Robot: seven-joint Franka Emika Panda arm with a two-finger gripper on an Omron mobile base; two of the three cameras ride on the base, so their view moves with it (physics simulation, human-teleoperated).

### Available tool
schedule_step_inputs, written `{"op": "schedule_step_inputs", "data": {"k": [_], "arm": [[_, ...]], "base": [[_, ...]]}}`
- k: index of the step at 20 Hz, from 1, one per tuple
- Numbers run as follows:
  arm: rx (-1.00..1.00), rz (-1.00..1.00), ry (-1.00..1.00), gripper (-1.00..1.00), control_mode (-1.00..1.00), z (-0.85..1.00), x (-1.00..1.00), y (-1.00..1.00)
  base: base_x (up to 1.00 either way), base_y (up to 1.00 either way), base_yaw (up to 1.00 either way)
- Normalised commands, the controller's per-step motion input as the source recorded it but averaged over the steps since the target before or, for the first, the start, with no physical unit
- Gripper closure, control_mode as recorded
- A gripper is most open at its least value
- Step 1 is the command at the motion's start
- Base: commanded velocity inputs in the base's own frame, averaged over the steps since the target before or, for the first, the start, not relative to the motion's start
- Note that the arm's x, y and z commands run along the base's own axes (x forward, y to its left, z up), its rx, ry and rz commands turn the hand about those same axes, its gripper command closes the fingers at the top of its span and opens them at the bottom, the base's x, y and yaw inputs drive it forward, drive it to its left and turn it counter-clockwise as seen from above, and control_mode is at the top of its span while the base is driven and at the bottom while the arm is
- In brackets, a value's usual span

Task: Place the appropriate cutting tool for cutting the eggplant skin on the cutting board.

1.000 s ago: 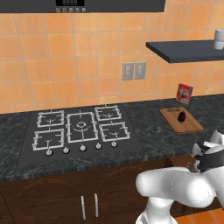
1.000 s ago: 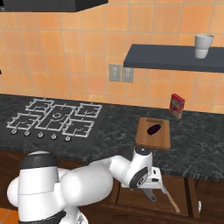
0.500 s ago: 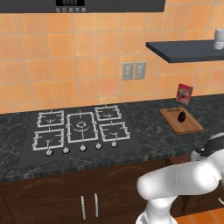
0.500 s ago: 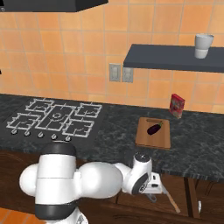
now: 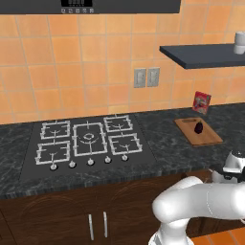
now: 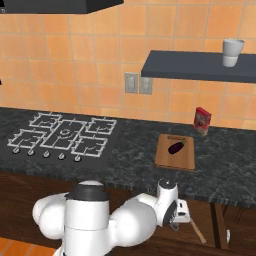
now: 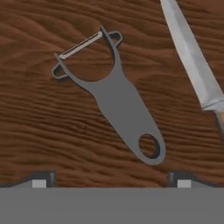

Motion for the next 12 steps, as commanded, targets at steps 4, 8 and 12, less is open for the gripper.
{"op": "schedule_step_inputs", "data": {"k": [4, 8, 12], "arm": [[0.02, 0.0, 0.0, -1.0, -1.0, -0.11, 0.24, -0.14], [0.04, 0.0, 0.0, -1.0, -1.0, -0.17, 0.08, -0.03], [0.05, 0.0, 0.0, -1.0, -1.0, -0.22, 0.03, -0.01]], "base": [[0.0, 0.0, 0.0], [0.0, 0.0, 0.0], [0.0, 0.0, 0.0]]}}
